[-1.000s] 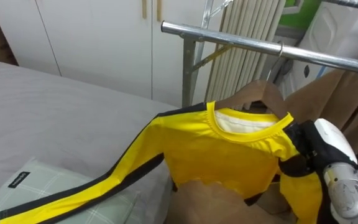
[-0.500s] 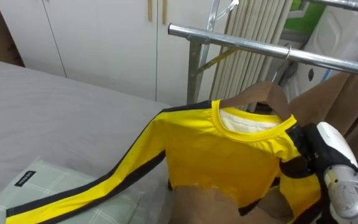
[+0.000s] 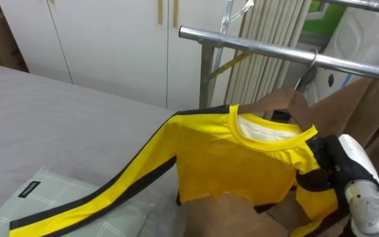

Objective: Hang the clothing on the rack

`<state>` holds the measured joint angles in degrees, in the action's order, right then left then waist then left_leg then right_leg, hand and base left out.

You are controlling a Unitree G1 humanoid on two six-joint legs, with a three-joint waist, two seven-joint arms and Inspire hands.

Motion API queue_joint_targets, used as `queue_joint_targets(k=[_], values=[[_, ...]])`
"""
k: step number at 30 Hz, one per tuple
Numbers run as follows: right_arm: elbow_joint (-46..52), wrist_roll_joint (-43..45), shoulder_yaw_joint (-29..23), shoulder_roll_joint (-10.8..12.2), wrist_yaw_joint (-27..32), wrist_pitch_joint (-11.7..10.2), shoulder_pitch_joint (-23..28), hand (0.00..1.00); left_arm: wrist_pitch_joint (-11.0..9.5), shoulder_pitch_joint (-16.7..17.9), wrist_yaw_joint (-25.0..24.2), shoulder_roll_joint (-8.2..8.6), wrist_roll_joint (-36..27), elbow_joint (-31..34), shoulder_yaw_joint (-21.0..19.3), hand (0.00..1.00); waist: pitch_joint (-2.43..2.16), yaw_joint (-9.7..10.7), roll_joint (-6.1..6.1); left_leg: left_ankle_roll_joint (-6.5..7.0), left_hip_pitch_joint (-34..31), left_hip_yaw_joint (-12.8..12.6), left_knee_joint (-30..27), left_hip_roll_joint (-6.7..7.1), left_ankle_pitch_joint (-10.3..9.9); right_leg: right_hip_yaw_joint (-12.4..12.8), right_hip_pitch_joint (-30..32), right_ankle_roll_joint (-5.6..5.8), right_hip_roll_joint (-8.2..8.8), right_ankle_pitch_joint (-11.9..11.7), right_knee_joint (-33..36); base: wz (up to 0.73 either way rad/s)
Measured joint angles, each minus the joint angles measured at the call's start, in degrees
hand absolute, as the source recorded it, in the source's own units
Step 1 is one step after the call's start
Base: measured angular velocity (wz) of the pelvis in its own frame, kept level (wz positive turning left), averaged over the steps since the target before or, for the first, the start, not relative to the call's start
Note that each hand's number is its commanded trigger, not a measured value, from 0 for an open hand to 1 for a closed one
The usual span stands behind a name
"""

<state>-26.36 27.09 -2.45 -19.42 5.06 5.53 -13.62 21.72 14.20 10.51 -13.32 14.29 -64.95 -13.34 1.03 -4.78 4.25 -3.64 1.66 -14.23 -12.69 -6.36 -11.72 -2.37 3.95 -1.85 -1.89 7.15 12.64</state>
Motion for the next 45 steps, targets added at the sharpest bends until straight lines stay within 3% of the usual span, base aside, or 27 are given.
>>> queue_joint_targets(k=[25,27,28,30,45], values=[[-2.0,3.0,-3.4,1.3,2.4,-1.8,1.6,1.0,0.0,0.0,0.0,0.12,1.6,0.1,-0.2,0.0,-0.06,0.0,-0.08,0.17,0.6,0.1,0.0,0.0,0.2,-0.1,-0.7,-0.04,-0.06,0.0,0.1,0.0],[-2.0,3.0,-3.4,1.3,2.4,-1.8,1.7,0.71,0.0,0.0,0.0,0.12,1.6,0.1,-0.2,0.0,-0.06,0.0,-0.08,0.17,0.7,0.1,-0.1,0.0,0.2,-0.1,-0.8,-0.05,-0.06,0.1,0.2,0.0],[-2.0,3.0,-3.4,1.3,2.4,-1.8,1.7,0.22,0.0,0.0,0.0,0.12,1.6,0.1,-0.2,0.0,-0.06,0.0,-0.08,0.17,0.8,0.0,0.0,0.0,0.2,-0.1,-0.8,-0.05,-0.06,0.1,0.2,0.0],[-2.1,3.0,-3.4,1.3,2.4,-1.8,1.8,0.0,0.0,0.0,0.0,0.12,1.6,0.1,-0.2,0.0,-0.06,-0.1,-0.08,0.17,0.9,0.0,0.0,-0.01,0.2,-0.1,-0.8,-0.08,-0.07,0.1,0.3,0.0],[-3.3,3.0,-3.4,1.3,-0.4,0.0,5.1,0.0,0.0,0.0,-0.1,0.36,1.6,0.1,-1.3,0.0,-0.1,-0.2,-0.06,0.17,0.9,-0.1,0.0,0.0,0.2,0.1,-0.8,-0.08,-0.09,0.1,0.4,0.0]])
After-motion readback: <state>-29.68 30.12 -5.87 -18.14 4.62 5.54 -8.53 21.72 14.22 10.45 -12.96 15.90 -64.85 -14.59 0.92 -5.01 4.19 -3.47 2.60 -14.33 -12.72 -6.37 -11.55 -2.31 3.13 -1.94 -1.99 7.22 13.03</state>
